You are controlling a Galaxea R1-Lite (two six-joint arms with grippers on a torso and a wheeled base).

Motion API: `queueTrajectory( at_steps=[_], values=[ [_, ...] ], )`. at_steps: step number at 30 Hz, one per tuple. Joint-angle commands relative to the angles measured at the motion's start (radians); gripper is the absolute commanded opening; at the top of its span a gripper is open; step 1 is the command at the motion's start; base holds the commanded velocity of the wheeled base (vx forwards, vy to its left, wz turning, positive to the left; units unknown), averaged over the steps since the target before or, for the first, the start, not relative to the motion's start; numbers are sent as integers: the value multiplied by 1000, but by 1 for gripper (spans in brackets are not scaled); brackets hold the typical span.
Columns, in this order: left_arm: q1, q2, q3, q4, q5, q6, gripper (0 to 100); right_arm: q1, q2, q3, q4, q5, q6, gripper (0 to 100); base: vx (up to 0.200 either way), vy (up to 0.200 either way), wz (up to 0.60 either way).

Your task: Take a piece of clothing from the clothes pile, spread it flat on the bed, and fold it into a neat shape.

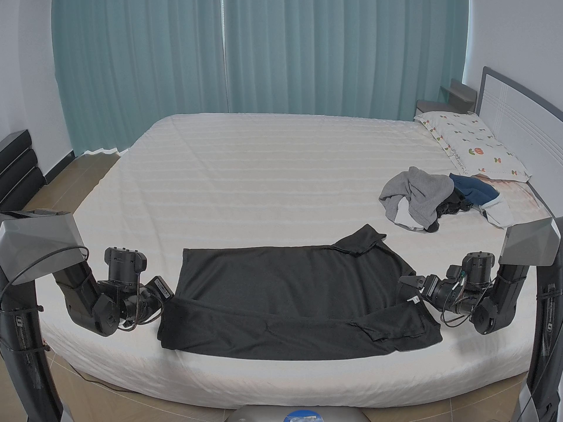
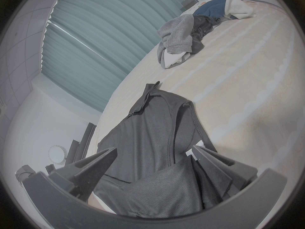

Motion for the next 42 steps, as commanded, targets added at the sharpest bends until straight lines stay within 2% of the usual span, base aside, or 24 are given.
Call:
queueTrajectory(
  at_steps=[1,4,27,28,42],
  values=[
    [1,6,-4,0,1,0,0,2,36,-2,-1,1,-28,100,0,0,0],
    [2,14,-7,0,1,0,0,-4,54,-5,-1,1,-58,100,0,0,0],
    [10,19,-14,0,1,0,0,-3,103,-17,-1,0,-130,100,0,0,0],
    [10,19,-14,0,1,0,0,-3,102,-16,-1,-2,-130,0,0,0,0],
    [14,22,-14,-3,1,2,0,-14,53,44,-5,1,-133,0,0,0,0]
  ],
)
